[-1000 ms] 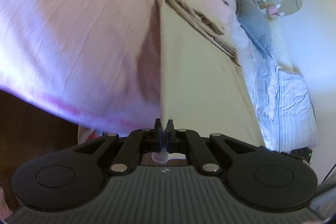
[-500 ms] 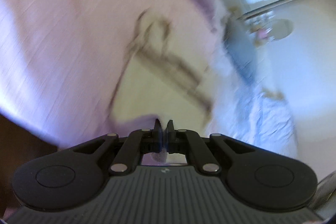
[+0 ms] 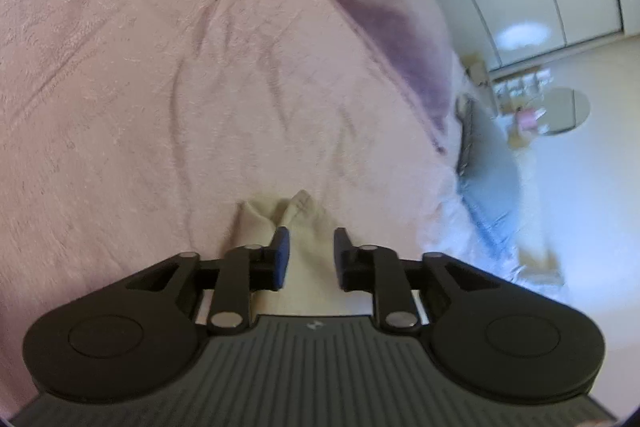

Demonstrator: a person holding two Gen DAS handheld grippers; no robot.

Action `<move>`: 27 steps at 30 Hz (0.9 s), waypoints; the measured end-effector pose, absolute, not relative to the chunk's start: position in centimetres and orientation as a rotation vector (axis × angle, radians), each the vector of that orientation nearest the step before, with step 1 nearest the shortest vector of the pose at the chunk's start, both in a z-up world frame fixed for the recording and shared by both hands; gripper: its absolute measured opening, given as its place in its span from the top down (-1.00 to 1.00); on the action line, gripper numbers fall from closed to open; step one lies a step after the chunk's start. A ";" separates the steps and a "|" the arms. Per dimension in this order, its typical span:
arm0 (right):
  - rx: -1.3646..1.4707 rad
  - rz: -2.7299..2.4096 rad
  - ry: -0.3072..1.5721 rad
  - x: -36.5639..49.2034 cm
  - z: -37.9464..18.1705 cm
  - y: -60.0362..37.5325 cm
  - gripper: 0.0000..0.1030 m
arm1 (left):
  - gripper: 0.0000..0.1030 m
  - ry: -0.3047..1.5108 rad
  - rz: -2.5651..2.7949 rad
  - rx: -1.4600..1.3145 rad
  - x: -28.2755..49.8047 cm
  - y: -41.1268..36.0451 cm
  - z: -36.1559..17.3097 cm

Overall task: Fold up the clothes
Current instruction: 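Fold the lifted edge over onto the shirt with both grippers and open them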

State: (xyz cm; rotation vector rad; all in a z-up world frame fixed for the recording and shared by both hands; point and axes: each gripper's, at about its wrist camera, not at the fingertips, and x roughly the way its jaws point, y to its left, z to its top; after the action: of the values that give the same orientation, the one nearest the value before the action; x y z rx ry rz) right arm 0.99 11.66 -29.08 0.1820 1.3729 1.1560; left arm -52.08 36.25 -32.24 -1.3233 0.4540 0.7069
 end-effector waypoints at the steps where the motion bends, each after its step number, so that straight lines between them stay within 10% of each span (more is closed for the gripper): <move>1: 0.159 1.152 1.370 1.0 -29.5 11.2 0.08 | 0.64 0.476 0.694 -1.315 -52.0 36.1 -32.6; 14: -0.097 1.198 1.315 -0.2 -33.5 12.8 0.08 | 0.42 0.580 0.680 -1.176 -47.5 36.8 -35.6; 17: -0.110 1.238 1.298 -0.5 -33.9 13.6 0.08 | 0.56 0.588 0.687 -1.154 -46.4 36.8 -36.2; 18: -0.111 1.260 1.291 -0.5 -33.9 13.7 0.09 | 0.90 0.596 0.679 -1.143 -46.2 36.7 -36.2; 21: -0.134 1.315 1.257 -0.9 -33.7 14.2 0.98 | 0.98 0.586 0.678 -1.131 -46.2 36.0 -35.9; 27: -0.146 1.415 1.124 -1.7 -31.3 13.8 0.99 | 0.99 0.465 0.713 -1.079 -48.3 34.6 -32.7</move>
State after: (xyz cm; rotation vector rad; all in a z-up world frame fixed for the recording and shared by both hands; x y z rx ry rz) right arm -1.72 13.80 -31.29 -0.1462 1.1237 1.4147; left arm -48.33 34.58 -32.65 -1.0794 0.4651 0.7135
